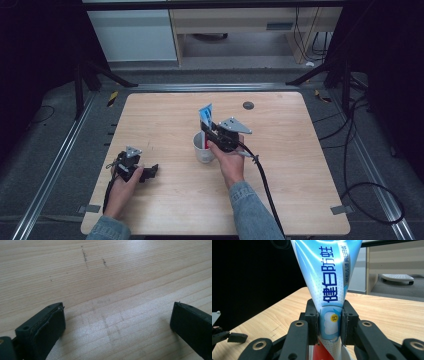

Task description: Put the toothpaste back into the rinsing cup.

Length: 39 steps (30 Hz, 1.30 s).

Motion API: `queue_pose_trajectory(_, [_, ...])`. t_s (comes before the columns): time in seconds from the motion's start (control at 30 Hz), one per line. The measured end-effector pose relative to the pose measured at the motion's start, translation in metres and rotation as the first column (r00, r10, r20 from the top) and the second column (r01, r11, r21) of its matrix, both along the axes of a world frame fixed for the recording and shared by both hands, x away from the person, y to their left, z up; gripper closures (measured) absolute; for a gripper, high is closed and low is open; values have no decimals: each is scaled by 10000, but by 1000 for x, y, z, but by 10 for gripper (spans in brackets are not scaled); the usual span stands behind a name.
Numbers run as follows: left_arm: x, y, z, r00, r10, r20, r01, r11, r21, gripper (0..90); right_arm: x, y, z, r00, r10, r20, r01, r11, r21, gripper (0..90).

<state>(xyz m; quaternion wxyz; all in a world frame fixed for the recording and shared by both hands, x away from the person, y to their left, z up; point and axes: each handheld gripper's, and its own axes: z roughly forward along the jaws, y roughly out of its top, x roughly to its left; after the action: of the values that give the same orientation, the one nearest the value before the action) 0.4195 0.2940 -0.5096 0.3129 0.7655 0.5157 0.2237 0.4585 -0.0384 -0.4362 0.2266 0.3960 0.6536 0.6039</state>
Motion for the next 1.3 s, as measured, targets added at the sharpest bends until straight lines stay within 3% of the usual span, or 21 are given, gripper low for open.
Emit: queue_pose_trajectory(1.3, [0,0,0,10000,-20,-5,20,10000,8,0,-2,-1,-12,9986,71,-529,-60,9998,200,716])
